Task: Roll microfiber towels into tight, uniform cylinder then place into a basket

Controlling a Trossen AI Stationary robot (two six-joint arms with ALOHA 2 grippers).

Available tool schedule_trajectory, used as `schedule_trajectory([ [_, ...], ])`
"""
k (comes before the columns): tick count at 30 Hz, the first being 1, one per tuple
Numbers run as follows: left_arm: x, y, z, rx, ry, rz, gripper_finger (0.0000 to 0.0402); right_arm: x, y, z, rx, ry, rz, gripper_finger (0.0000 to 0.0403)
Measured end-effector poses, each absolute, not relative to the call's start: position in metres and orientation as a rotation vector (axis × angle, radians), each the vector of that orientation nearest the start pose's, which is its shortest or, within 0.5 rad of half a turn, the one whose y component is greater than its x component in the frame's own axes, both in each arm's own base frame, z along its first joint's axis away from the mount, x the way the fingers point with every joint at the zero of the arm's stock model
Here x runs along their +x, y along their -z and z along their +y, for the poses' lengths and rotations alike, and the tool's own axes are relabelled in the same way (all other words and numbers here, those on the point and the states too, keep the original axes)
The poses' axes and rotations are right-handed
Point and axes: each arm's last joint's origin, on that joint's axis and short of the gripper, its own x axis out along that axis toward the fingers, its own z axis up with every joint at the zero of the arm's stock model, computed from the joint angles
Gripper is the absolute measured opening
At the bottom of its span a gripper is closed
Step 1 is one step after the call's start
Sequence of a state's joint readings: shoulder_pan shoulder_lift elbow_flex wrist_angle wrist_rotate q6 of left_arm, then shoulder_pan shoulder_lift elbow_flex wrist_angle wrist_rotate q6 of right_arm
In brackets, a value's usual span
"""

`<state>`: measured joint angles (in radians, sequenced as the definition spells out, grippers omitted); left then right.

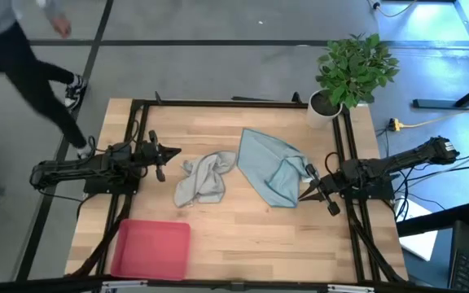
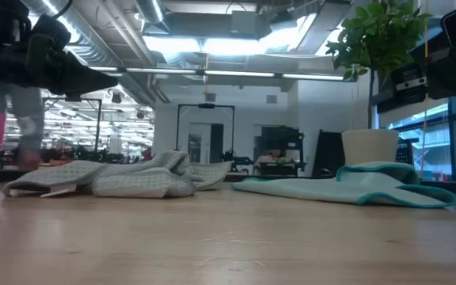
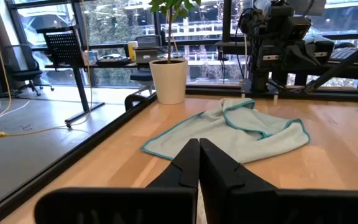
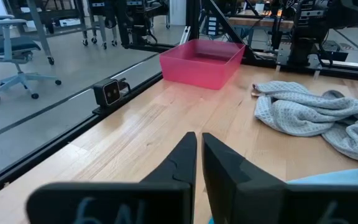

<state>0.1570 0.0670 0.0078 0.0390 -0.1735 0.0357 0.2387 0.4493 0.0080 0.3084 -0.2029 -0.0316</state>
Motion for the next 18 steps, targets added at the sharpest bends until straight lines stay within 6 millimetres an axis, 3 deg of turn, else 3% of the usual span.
schedule_trajectory([
  [18, 0.0989, -0.1646, 0.0207, 0.036, -0.330, 0.027, 0.0000, 0.1202, -0.1599, 0.0353, -0.031, -0.443, 0.076, 0.0028],
])
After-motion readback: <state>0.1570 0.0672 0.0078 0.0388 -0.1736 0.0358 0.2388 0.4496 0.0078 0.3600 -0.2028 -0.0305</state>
